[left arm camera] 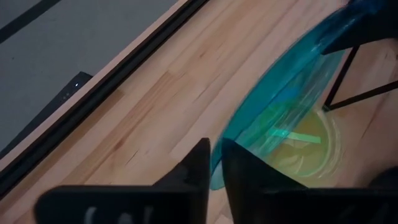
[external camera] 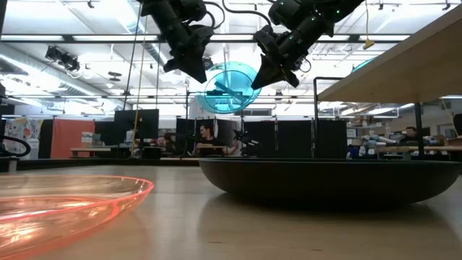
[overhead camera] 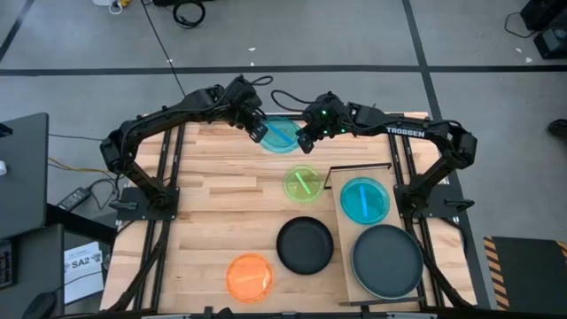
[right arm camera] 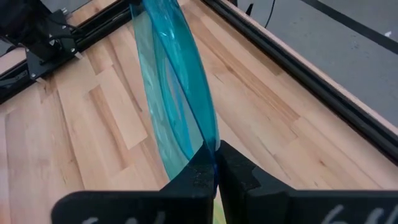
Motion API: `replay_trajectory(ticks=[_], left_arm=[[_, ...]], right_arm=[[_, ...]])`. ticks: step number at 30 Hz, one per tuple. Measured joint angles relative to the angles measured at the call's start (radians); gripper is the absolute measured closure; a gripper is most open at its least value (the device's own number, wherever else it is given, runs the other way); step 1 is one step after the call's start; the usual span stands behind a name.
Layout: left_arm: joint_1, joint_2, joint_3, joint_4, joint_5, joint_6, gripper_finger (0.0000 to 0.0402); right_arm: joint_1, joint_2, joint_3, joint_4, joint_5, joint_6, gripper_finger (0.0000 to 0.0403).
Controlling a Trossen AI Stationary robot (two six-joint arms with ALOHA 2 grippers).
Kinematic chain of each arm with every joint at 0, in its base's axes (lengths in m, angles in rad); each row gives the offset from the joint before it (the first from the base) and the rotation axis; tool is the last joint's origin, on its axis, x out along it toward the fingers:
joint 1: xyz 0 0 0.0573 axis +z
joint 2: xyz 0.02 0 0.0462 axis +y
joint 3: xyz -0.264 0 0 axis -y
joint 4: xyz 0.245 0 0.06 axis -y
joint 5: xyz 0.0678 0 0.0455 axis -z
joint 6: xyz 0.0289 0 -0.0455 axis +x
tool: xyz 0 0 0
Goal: Place and stack plates onto a shelf
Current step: Stack the blue plate on top of the blue plate on the shelf
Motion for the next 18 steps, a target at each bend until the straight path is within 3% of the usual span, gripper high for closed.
replay_trajectory(ticks=[8, 18], left_arm=[[0.000, 0.000, 0.000, 0.003, 0.000, 0.007, 0.0291], [0.001, -0.013, 0.000, -0.071, -0.001, 0.050, 0.0284]], right_arm=[[0.000, 0.000, 0.000, -0.003, -0.004, 0.000, 0.0389], [-0.016, 0.000, 0.000, -0.031, -0.019, 0.003, 0.0390]])
